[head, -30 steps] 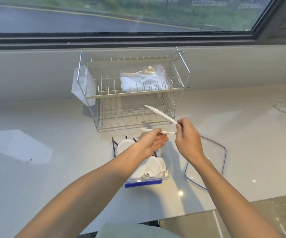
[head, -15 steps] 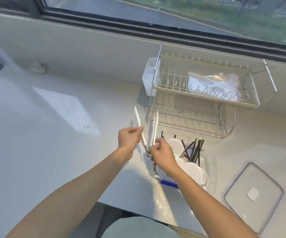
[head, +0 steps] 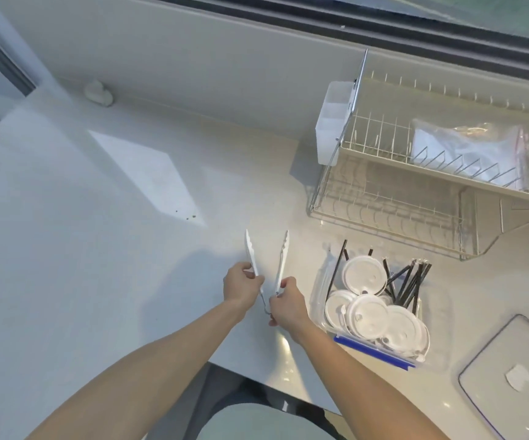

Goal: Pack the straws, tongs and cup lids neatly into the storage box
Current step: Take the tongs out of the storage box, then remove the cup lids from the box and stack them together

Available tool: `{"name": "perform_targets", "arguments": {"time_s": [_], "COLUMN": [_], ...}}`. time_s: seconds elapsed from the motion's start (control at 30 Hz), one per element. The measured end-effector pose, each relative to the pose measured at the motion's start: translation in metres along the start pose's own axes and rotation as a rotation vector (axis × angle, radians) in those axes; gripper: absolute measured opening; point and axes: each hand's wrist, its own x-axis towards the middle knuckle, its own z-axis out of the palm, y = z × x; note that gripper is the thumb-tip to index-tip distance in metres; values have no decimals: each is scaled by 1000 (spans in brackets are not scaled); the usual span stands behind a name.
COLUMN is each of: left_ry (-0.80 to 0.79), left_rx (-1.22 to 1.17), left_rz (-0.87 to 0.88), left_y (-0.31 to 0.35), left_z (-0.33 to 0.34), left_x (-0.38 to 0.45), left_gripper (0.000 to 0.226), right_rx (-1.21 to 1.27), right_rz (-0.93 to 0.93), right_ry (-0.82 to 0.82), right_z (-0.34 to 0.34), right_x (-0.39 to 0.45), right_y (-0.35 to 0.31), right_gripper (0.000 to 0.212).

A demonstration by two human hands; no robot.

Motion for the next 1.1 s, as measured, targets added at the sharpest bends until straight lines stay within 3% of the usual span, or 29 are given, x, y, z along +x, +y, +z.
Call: {"name": "perform_targets", "arguments": {"time_s": [0.2, 0.33, 0.4, 0.5, 0.67, 0.73, 0.83, 0.9, 1.1], "left_ry": [-15, -2, -5, -183, -433, -464, -520, -549, -518], "left_rx": [8, 85, 84, 72, 294, 570, 983, 988, 774], "left_rz": [-4, 175, 304, 445, 590, 628, 693, 663, 664], "left_y": [24, 51, 68, 90, 101, 100, 89, 82, 74], "left_z": [3, 9, 19, 44, 90, 104, 120, 129, 127], "left_x": [29, 22, 11, -15, -57, -68, -82, -87, -90], "left_gripper": [38, 43, 32, 13, 15, 31, 54, 59, 52], "right_rx": [110, 64, 74, 189, -16, -122, -362, -415, -262], "right_rz": [-14, -80, -146, -254, -253, -193, -125, -152, -206], "right_ry": [-110, -71, 10, 193, 624, 583, 317, 212, 189], "right_z": [-9, -28, -46, -86, -160, -181, -195, -197, -200], "right_x": [15, 5, -5, -20, -37, -39, -39, -39, -39], "right_y": [-12, -17, -22, -19, 24, 46, 72, 81, 88], "right_gripper": [50, 44, 32, 21, 16, 14, 18, 17, 25]}}
